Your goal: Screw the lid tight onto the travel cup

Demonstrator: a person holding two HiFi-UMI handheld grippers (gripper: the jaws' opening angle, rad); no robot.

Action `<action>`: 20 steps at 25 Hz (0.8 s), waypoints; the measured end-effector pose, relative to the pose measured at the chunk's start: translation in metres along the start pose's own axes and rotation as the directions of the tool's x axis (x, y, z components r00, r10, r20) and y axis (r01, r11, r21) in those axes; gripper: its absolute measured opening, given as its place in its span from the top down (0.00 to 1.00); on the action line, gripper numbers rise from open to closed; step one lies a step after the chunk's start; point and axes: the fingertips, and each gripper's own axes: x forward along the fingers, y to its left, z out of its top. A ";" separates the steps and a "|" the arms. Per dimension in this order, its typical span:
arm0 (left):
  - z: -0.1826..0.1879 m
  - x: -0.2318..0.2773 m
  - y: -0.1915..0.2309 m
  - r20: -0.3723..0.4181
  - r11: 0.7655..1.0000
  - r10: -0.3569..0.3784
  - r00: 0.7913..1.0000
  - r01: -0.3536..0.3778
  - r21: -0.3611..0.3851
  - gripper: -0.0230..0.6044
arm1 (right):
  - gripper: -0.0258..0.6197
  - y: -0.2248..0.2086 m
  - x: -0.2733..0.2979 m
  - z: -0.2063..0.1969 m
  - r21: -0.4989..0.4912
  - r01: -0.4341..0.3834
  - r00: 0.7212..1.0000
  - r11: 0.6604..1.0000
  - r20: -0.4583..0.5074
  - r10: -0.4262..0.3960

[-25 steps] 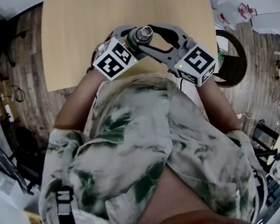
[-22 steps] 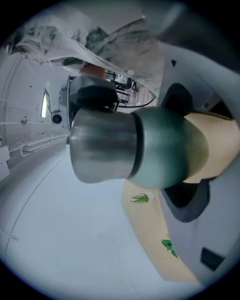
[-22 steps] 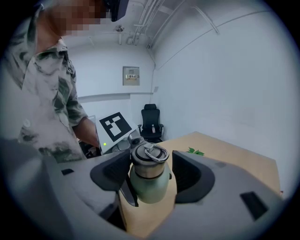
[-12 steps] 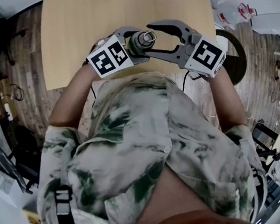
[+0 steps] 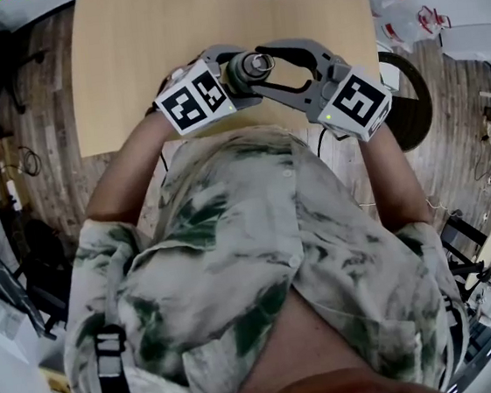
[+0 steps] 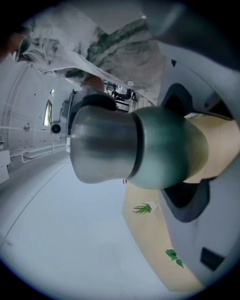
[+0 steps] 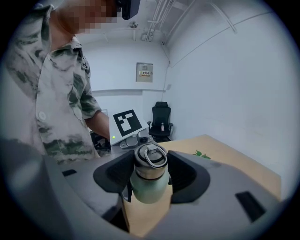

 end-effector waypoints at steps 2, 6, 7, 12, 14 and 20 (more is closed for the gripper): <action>0.000 0.001 0.006 -0.002 0.999 0.040 0.999 -0.040 -0.026 0.35 | 0.58 -0.005 0.001 -0.001 0.029 0.048 0.999 0.998 0.008 -0.048; -0.002 0.003 0.016 -0.007 0.989 0.124 0.992 -0.124 -0.081 0.35 | 0.58 -0.012 0.003 -0.005 0.089 0.150 0.988 0.985 0.018 -0.152; -0.003 0.003 0.018 -0.009 0.987 0.139 0.990 -0.139 -0.086 0.35 | 0.58 -0.013 0.004 -0.005 0.099 0.172 0.984 0.980 0.022 -0.175; -0.006 0.005 0.015 -0.025 0.988 0.132 0.991 -0.134 -0.083 0.35 | 0.58 -0.010 0.003 -0.008 0.106 0.183 0.982 0.977 0.029 -0.187; -0.005 0.004 0.012 -0.023 0.991 0.106 0.994 -0.107 -0.075 0.35 | 0.58 -0.008 0.002 -0.008 0.088 0.143 0.989 0.986 0.030 -0.146; -0.001 0.003 0.002 -0.012 1.000 -0.004 1.000 0.004 -0.006 0.35 | 0.52 -0.004 -0.001 -0.002 0.000 -0.009 1.000 1.000 0.024 0.009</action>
